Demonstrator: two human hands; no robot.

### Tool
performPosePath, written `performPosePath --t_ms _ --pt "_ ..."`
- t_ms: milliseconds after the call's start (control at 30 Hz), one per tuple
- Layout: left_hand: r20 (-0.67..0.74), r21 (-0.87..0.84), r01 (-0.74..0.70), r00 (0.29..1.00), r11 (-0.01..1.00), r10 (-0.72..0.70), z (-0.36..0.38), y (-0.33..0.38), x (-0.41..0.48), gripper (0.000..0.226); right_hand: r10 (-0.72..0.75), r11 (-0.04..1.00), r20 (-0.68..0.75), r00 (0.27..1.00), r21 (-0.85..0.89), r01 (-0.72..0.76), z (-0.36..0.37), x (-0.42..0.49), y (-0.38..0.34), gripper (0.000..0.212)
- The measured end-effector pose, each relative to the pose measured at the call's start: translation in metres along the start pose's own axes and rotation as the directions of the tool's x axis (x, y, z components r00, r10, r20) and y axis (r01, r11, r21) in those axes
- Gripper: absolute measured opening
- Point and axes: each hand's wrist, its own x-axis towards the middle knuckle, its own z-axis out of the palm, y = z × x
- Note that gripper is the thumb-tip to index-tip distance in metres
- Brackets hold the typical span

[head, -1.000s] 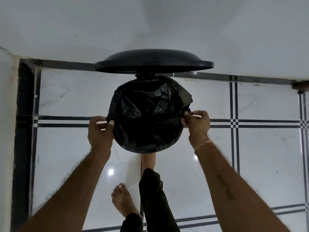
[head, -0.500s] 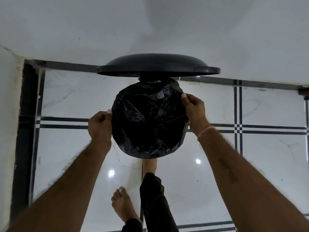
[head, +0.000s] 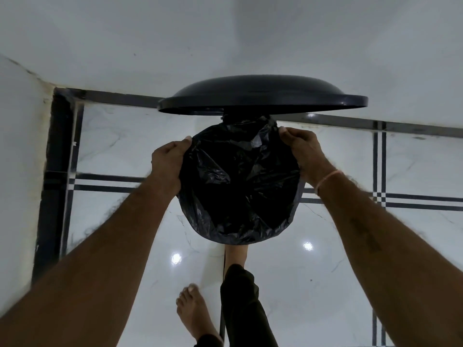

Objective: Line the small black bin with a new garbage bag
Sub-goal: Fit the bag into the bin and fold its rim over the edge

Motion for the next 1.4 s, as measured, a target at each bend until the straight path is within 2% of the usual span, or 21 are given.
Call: performPosePath --t_ms 100,233,267,333,400,467,567,667,733,833,933,1067,1167,1300,1400 --pt "-0.035 -0.042 0.179 0.983 0.983 -0.181 0.003 0.008 0.007 0.025 0.044 0.999 0.04 0.998 -0.011 -0.044 -0.002 0.007 -0.008 0.043" --pt "-0.086 0.088 0.244 0.968 0.966 -0.236 -0.004 0.005 0.023 0.052 0.045 0.993 0.034 0.998 -0.108 -0.041 0.004 0.018 -0.012 0.058" --pt "-0.077 0.129 0.245 0.969 0.961 -0.236 -0.005 0.003 0.024 0.052 0.063 0.991 0.023 0.998 -0.119 -0.06 0.003 0.019 -0.011 0.06" --pt "-0.029 0.161 0.188 0.982 0.969 -0.185 -0.004 -0.003 0.024 0.04 0.099 0.987 0.009 0.995 -0.126 -0.097 -0.003 0.02 -0.01 0.055" --pt "-0.067 0.128 0.111 0.992 0.985 -0.103 0.002 -0.003 0.023 0.028 0.098 0.99 0.02 0.995 -0.099 -0.096 -0.008 0.017 -0.01 0.043" --pt "-0.041 0.078 0.036 0.999 0.996 -0.033 0.009 0.004 0.02 0.027 0.09 0.995 0.051 0.995 -0.049 -0.088 -0.007 0.015 -0.01 0.031" --pt "0.047 0.123 -0.048 0.998 0.991 0.043 0.018 0.014 0.021 0.025 0.135 0.99 0.078 0.988 0.031 -0.138 -0.005 0.016 -0.011 0.035" --pt "0.064 0.131 0.004 0.998 0.991 -0.013 0.02 0.022 0.032 0.022 0.238 0.969 0.045 0.97 0.054 -0.24 -0.003 0.024 -0.014 0.04" --pt "0.079 0.122 0.089 0.992 0.989 -0.099 0.017 0.026 0.04 0.031 0.294 0.952 0.041 0.955 0.072 -0.296 -0.001 0.034 -0.012 0.042" --pt "0.104 0.111 0.16 0.98 0.981 -0.172 0.015 0.024 0.054 0.037 0.335 0.939 0.035 0.942 0.065 -0.336 0.0 0.046 -0.007 0.032" --pt "0.09 0.117 0.215 0.97 0.97 -0.226 0.012 0.016 0.063 0.042 0.356 0.933 0.011 0.934 0.055 -0.356 -0.003 0.048 0.002 0.033" --pt "0.059 0.124 0.18 0.98 0.976 -0.189 0.001 0.004 0.065 0.056 0.184 0.982 -0.002 0.983 0.036 -0.184 -0.01 0.025 0.007 0.033" --pt "0.069 0.127 0.089 0.993 0.988 -0.099 -0.006 0.002 0.046 0.036 0.117 0.992 0.049 0.992 0.044 -0.119 -0.023 0.003 0.009 0.047" --pt "0.229 0.123 0.06 0.969 0.991 -0.088 -0.023 -0.004 0.025 0.044 0.181 0.982 0.021 0.983 0.041 -0.182 -0.033 -0.012 0.02 0.032" --pt "0.212 0.135 0.128 0.965 0.982 -0.155 -0.031 -0.012 0.019 0.035 0.271 0.956 0.037 0.962 0.11 -0.274 -0.034 -0.017 0.025 0.031"
